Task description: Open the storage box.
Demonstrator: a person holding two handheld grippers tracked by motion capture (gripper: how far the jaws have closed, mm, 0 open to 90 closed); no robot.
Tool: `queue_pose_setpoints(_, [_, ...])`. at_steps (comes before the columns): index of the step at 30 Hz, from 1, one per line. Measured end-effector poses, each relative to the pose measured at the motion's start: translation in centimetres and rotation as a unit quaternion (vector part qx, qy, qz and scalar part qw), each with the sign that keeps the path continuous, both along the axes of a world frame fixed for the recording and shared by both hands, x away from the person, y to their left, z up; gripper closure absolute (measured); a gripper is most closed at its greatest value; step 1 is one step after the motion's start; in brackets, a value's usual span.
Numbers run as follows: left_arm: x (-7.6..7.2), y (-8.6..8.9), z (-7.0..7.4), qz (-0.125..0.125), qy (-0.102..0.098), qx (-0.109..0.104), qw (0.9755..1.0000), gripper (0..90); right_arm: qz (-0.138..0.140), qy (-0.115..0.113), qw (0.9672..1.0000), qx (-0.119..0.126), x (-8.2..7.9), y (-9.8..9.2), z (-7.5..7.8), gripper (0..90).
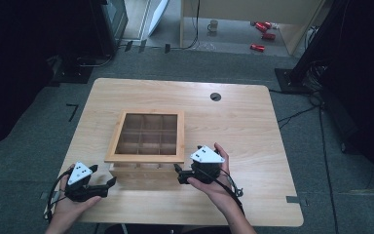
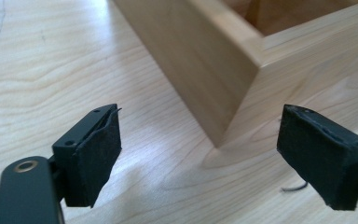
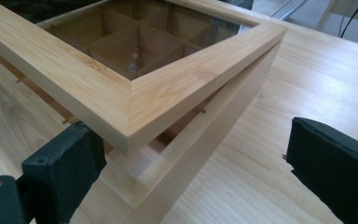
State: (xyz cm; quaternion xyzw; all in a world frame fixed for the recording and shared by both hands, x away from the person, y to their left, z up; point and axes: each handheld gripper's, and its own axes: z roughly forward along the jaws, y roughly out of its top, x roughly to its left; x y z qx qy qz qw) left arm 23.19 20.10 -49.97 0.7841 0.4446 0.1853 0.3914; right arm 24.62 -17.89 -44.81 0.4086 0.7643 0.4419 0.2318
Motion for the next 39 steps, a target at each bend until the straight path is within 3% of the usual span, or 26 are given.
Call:
queue_pose_setpoints(5, [0.2, 0.2, -1.1, 0.016, 0.019, 0.009, 0.9996, 12.9, 0.003, -0.013, 0.9999, -0.002, 0.6, 0.2, 1.4, 3.2])
queue_pose_setpoints(14, [0.5, 0.0, -1.7, 0.036, 0.035, 0.024, 0.9985, 13.5, 0.005, -0.034, 0.9992, 0.023, 2.0, -0.1, 4.1, 1.6])
queue_pose_setpoints(18, [0.5, -0.2, -1.7, 0.036, 0.032, 0.038, 0.9981, 14.2, 0.007, -0.042, 0.9989, 0.022, 2.7, -0.2, 5.2, 1.1])
queue_pose_setpoints(23, [0.5, -0.3, -1.7, 0.037, 0.033, 0.037, 0.9981, 14.3, -0.001, -0.048, 0.9987, 0.018, 3.8, -0.2, 6.4, 1.1])
queue_pose_setpoints(28, [0.5, -0.4, -1.8, 0.037, 0.031, 0.043, 0.9979, 14.2, -0.005, -0.046, 0.9981, 0.040, 5.2, -0.4, 7.4, 1.1])
queue_pose_setpoints(33, [0.5, -0.3, -1.8, 0.035, 0.032, 0.037, 0.9982, 14.2, -0.002, -0.051, 0.9978, 0.043, 6.8, -0.5, 8.2, 1.6])
queue_pose_setpoints(39, [0.5, -0.3, -1.8, 0.035, 0.033, 0.034, 0.9983, 14.2, 0.018, -0.066, 0.9965, 0.047, 8.1, -0.5, 8.6, 10.8])
